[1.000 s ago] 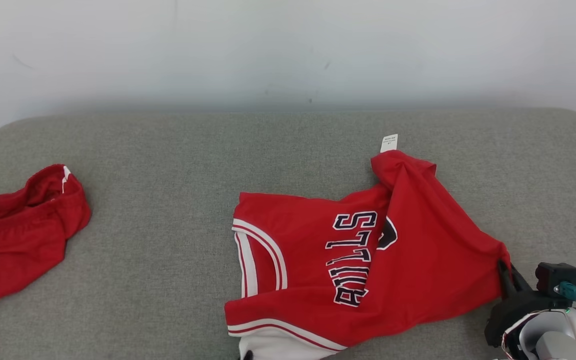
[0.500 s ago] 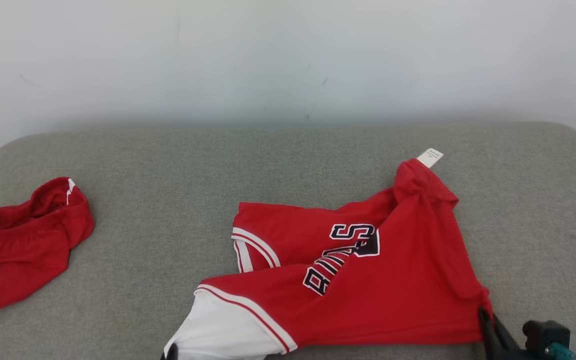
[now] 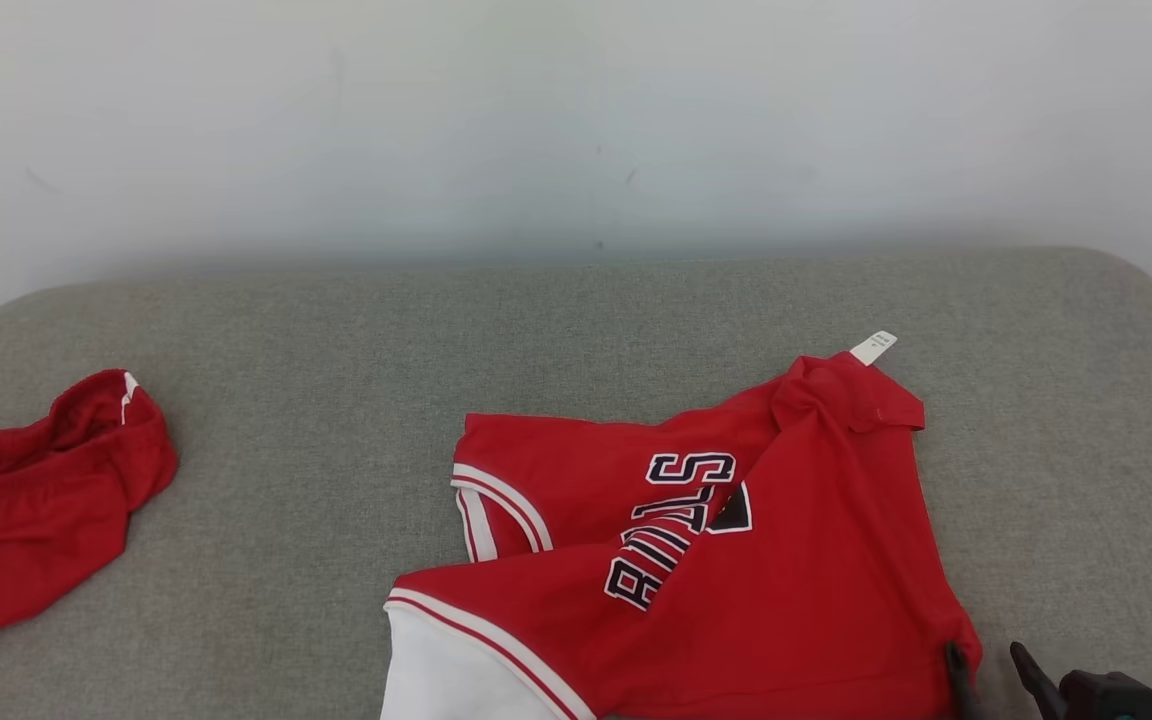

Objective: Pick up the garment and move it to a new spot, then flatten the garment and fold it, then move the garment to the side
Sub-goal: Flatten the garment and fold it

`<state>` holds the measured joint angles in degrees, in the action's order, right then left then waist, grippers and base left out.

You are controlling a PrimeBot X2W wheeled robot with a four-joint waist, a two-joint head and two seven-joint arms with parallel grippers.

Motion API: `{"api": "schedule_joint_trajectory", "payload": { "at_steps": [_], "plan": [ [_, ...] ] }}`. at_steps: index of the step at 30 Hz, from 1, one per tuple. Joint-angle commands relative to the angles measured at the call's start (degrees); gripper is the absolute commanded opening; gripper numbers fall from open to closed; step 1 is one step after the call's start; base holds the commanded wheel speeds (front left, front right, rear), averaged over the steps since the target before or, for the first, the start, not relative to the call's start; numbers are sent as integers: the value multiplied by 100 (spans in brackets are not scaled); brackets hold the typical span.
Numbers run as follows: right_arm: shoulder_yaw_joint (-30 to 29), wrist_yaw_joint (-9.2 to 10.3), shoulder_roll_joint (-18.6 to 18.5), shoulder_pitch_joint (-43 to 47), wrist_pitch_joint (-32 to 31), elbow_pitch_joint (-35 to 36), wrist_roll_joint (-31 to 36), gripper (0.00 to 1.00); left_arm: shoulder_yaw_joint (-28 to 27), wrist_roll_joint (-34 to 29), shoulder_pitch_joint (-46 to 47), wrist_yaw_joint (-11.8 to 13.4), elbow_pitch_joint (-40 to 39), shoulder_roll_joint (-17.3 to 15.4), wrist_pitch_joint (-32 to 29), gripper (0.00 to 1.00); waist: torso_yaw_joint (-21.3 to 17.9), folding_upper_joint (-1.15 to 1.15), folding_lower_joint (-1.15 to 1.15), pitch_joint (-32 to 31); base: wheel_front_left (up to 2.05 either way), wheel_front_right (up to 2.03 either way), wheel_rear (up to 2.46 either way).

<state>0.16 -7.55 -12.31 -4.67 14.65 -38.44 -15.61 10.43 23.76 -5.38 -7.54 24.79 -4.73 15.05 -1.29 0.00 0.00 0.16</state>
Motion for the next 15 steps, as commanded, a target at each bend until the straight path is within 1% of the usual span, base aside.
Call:
{"api": "schedule_joint_trajectory", "payload": {
  "at_steps": [1, 4, 8, 14, 15],
  "plan": [
    [-36, 14, -34, 93, 29, 91, -6, 100, -45, -14, -24, 11, -40, 1, 10, 100, -9, 0, 0, 6, 0, 0, 0],
    [-86, 14, -67, 129, 33, 227, 5, 100, -90, -26, -10, 11, -53, -3, 10, 100, -42, 0, 0, 15, 0, 0, 0],
    [-99, 14, -66, 80, -40, 285, 35, 100, 40, 1, 78, 11, 122, -4, 11, 100, -65, 0, 0, 19, 0, 0, 0],
    [-49, 14, -14, -11, -207, 157, -53, 100, 195, 119, 246, 11, 453, 11, 11, 100, -41, 0, 0, 51, 0, 0, 0],
    [-41, 14, -8, -37, -224, 110, -52, 97, 215, 160, 283, 11, 516, 18, 10, 100, -32, 0, 0, 57, 0, 0, 0]
  ]
}}
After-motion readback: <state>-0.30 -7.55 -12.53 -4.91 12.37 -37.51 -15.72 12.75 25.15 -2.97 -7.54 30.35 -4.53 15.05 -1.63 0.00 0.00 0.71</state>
